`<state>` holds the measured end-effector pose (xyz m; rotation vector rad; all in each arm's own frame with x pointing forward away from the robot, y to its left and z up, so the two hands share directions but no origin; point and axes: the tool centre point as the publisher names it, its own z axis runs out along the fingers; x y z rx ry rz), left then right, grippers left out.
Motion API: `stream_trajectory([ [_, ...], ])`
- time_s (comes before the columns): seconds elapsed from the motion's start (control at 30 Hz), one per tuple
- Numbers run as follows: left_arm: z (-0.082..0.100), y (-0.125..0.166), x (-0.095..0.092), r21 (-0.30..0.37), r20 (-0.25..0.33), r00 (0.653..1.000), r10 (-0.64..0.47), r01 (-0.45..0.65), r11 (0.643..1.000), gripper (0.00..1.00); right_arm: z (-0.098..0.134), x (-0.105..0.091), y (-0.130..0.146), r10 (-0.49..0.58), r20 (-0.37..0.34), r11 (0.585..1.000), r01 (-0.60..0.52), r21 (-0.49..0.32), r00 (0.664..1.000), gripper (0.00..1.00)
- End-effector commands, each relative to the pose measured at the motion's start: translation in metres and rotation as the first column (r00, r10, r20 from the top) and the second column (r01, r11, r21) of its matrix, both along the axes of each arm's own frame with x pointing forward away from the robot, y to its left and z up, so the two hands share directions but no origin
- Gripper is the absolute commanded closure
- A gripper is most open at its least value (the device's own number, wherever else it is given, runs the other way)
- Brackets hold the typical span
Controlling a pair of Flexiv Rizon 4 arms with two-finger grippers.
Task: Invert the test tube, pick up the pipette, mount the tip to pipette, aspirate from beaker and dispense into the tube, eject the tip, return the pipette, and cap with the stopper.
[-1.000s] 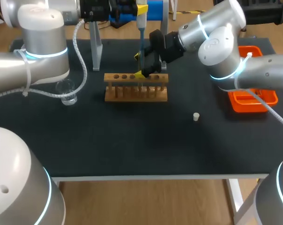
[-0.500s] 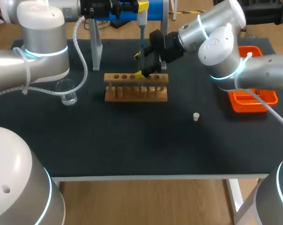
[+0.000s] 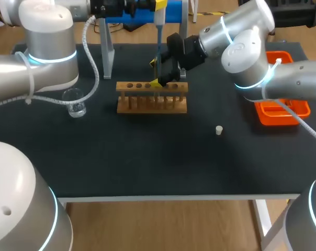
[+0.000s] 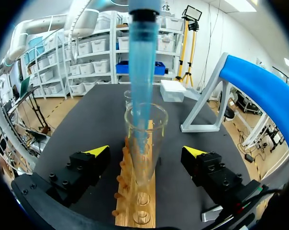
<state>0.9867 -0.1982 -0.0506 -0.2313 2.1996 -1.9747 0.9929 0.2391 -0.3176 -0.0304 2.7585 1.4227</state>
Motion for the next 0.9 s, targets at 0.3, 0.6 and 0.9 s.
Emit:
stream_trajectory([
  [0.3,0.012,-0.003,-0.003,0.015,0.008,1.000,0.010,-0.010,1.000,1.00,0.001,0.000,-0.001,0.002,-0.002,1.000,-0.002,-0.004,1.000,0.00],
  [0.6,0.030,-0.004,-0.007,0.029,0.043,0.999,0.021,-0.022,0.999,1.00,0.001,0.000,-0.001,0.002,-0.002,1.000,-0.002,-0.004,1.000,0.00],
  [0.9,0.045,-0.007,-0.011,0.043,0.074,0.997,0.026,-0.029,0.999,1.00,0.001,0.000,-0.001,0.002,-0.002,1.000,-0.002,-0.004,1.000,0.00],
])
